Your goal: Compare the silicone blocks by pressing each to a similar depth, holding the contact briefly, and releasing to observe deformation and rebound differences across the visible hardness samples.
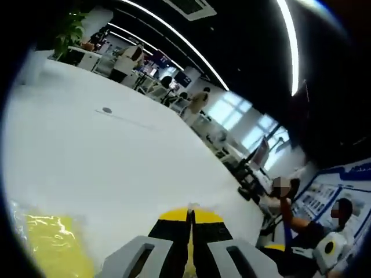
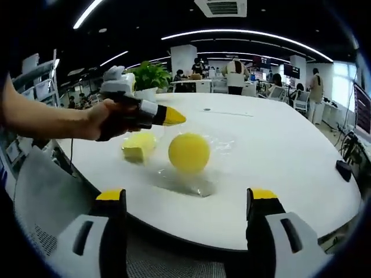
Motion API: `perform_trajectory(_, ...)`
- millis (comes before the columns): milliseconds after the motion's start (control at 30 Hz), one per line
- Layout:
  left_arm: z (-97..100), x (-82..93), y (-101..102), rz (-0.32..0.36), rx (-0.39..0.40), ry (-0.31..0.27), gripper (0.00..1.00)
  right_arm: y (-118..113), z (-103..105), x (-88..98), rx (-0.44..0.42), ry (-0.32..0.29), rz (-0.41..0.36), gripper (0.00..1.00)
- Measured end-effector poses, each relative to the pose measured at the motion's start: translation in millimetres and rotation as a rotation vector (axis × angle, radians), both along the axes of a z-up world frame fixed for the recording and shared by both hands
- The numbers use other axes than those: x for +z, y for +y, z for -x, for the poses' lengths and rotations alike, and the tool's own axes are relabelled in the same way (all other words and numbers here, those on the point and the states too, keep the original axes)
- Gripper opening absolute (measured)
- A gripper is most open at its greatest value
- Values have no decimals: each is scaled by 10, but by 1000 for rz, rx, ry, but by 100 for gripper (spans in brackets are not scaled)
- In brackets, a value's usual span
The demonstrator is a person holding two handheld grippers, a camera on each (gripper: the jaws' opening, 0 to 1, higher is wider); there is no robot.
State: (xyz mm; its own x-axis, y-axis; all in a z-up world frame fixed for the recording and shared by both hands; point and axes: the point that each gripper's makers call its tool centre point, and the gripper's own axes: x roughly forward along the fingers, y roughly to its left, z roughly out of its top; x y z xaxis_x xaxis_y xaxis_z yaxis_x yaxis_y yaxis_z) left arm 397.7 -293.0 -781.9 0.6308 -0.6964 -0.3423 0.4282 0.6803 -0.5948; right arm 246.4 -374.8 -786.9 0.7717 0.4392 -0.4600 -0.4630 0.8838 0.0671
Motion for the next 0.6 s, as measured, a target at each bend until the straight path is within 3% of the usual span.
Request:
perform_trajectory(67, -58, -123, 56, -83, 0, -25, 0, 1, 1, -18, 0, 9, 0, 81)
perform_trajectory(167, -76, -224, 75, -146, -12, -40, 0, -26, 8, -79, -4, 21, 26, 83)
perform_trajectory(200, -92, -237, 76, -177, -27, -72, 0, -39, 6, -84, -9, 24, 24, 85)
perform_trajectory(333, -124, -263, 55, -220, -54, -94, 0, -113, -2, -120, -35, 36, 6, 85)
perform_trajectory(467, -165, -388, 119, -384, -101, -188, 0, -132, -4, -137, -47, 37, 8, 86)
perform_trajectory(600, -221, -495, 172, -394, -95, -155, 0, -117, 7, -165, -31, 42, 32, 86)
